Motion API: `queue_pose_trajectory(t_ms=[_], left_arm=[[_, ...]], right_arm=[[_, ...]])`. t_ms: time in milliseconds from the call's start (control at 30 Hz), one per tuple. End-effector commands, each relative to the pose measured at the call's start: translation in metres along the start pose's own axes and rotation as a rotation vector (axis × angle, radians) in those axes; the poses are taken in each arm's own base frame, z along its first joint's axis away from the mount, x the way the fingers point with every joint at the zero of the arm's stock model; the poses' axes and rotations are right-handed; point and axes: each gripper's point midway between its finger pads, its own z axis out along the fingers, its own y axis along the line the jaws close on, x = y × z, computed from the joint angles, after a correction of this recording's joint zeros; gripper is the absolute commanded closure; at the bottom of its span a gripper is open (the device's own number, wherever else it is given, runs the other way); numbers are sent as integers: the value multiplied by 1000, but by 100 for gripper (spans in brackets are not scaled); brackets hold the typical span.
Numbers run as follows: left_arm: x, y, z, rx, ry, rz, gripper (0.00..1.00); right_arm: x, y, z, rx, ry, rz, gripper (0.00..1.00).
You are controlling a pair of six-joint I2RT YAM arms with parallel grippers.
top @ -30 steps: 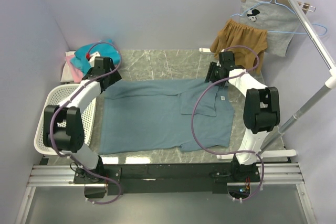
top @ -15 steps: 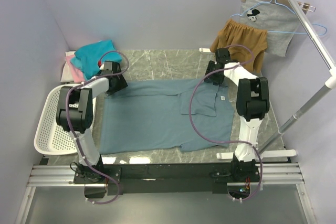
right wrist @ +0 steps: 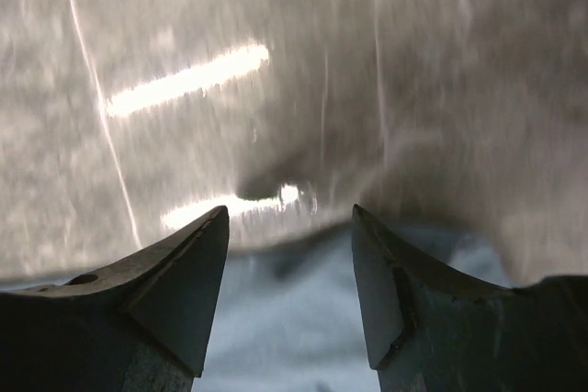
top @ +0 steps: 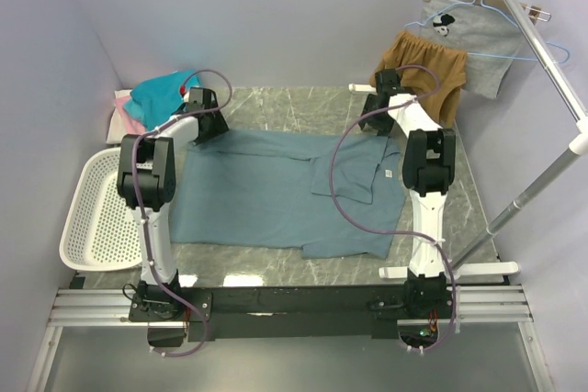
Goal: Fold and stack the t-shirts
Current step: Fold the flattened tshirt in 1/3 of the way
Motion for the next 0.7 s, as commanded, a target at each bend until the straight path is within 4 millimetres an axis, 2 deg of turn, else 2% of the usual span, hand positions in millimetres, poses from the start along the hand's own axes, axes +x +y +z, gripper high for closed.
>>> queue_pose_trajectory(t_ms=[0,100,133,167,200,233,267,300,333,433,500,667], left_arm=[[10,-8,18,28,58,22,25],[7,-14,20,52,49,16,25],[7,-15,19,60,50,19,25],[0,-20,15,79,28,18,25],[2,-20,13,87,29,15,25],[1,-22,10,100,20,14,25],[-9,-27,2,127,-13,9,25],[-8,-27,-2,128,-16,8,24],[-14,-30,-10,142,-35,5,24],[-20,-33,-20,149,-49,4,24],[-22,-34,-24,149,-51,5,24],[-19,-37,-29,151,-42,11,24]], right_arm=[[-32,-6,-3,2,-41,-10,37],[-43,-5,-7,-17,-78,-26,37],[-61,0,-24,-39,-148,-31,37],[-64,5,-31,-68,-177,-38,36],[-49,5,-29,-98,-152,-48,36],[-71,14,-59,-143,-253,-48,35],[-71,18,-69,-170,-278,-52,35],[-56,16,-68,-191,-258,-57,34],[-65,27,-93,-247,-315,-66,33],[-50,30,-108,-282,-293,-78,31],[-38,33,-108,-300,-254,-88,31],[-4,32,-92,-313,-122,-82,31]])
